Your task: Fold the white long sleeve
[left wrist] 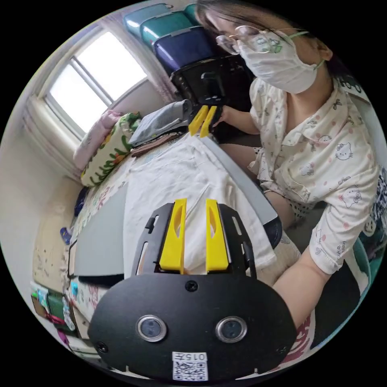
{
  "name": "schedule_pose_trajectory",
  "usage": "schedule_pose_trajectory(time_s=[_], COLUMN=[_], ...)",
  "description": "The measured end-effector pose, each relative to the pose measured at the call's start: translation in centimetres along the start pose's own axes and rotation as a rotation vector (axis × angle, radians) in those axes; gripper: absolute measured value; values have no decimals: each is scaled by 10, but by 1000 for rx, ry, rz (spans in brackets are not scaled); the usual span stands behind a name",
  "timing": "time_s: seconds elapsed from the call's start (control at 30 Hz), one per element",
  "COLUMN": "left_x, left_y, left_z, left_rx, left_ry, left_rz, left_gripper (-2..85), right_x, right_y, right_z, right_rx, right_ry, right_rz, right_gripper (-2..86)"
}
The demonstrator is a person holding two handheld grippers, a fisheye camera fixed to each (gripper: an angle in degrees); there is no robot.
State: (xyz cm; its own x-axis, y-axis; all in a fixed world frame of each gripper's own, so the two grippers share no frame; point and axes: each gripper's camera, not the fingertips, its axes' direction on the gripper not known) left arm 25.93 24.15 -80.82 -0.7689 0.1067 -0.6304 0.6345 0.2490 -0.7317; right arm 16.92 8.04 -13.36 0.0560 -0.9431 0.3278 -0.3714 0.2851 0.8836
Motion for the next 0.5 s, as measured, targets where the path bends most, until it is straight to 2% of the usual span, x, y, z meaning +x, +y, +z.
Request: schedule_pose_trajectory(time_s=[0.1,0.23,0.37,0.5], left_x=[-9,-43,-82,-99], left_y=[72,147,208,250], left_z=[-23,-48,-38,3], left_rx=[-88,-163,-222,-382], left_ry=[-139,-332,-342,-273], left_rz=[-188,-497,-722,-781], left_gripper=[68,30,19,15], right_x=[-35,-50,-56,-43], right_y=[-23,-45,-62,-72], right_z=[22,51,55,46], right_rx=[30,-53,-126,-134], right_ry=[-70,-115,-48,-64], right_rz=[-32,-73,-124,-130], right_gripper=[75,76,64,43])
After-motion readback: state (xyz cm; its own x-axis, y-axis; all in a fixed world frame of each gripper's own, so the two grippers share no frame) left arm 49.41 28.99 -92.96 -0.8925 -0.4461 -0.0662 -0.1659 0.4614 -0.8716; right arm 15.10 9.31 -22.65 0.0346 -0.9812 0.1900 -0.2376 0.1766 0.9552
